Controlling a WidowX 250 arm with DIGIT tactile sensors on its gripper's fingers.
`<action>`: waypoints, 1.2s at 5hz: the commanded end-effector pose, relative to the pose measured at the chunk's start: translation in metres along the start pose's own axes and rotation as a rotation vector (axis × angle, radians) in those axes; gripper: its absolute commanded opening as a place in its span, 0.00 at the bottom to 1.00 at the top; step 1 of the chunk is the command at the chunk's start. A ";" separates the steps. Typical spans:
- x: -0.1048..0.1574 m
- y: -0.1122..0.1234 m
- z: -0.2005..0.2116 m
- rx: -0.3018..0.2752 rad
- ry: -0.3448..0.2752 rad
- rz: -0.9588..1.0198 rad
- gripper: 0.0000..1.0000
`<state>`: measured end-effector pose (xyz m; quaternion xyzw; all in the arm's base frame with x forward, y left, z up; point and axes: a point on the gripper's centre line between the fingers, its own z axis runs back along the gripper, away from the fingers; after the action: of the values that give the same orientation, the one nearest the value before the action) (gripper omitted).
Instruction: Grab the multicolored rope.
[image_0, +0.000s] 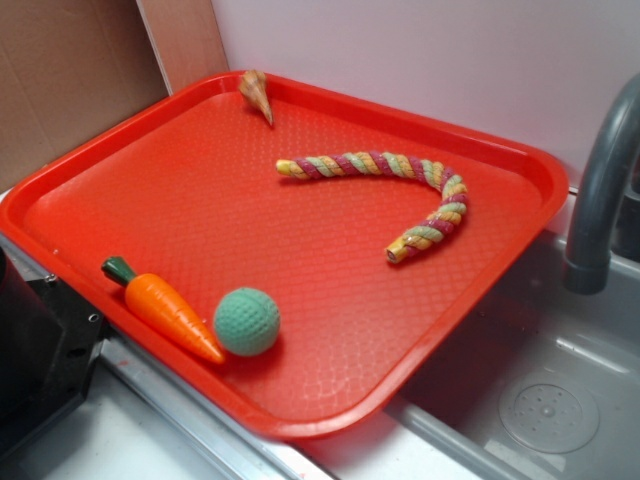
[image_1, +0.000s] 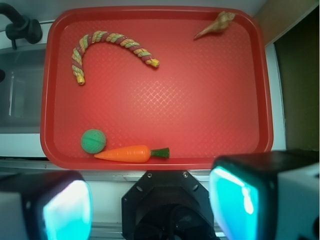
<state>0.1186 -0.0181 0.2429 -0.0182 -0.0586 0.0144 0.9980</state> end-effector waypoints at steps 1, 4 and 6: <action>0.000 0.000 0.000 0.000 0.000 0.000 1.00; 0.076 -0.100 -0.111 -0.063 -0.123 -0.079 1.00; 0.076 -0.100 -0.111 -0.063 -0.123 -0.079 1.00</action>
<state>0.2056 -0.1147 0.1337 -0.0382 -0.1068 -0.0246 0.9932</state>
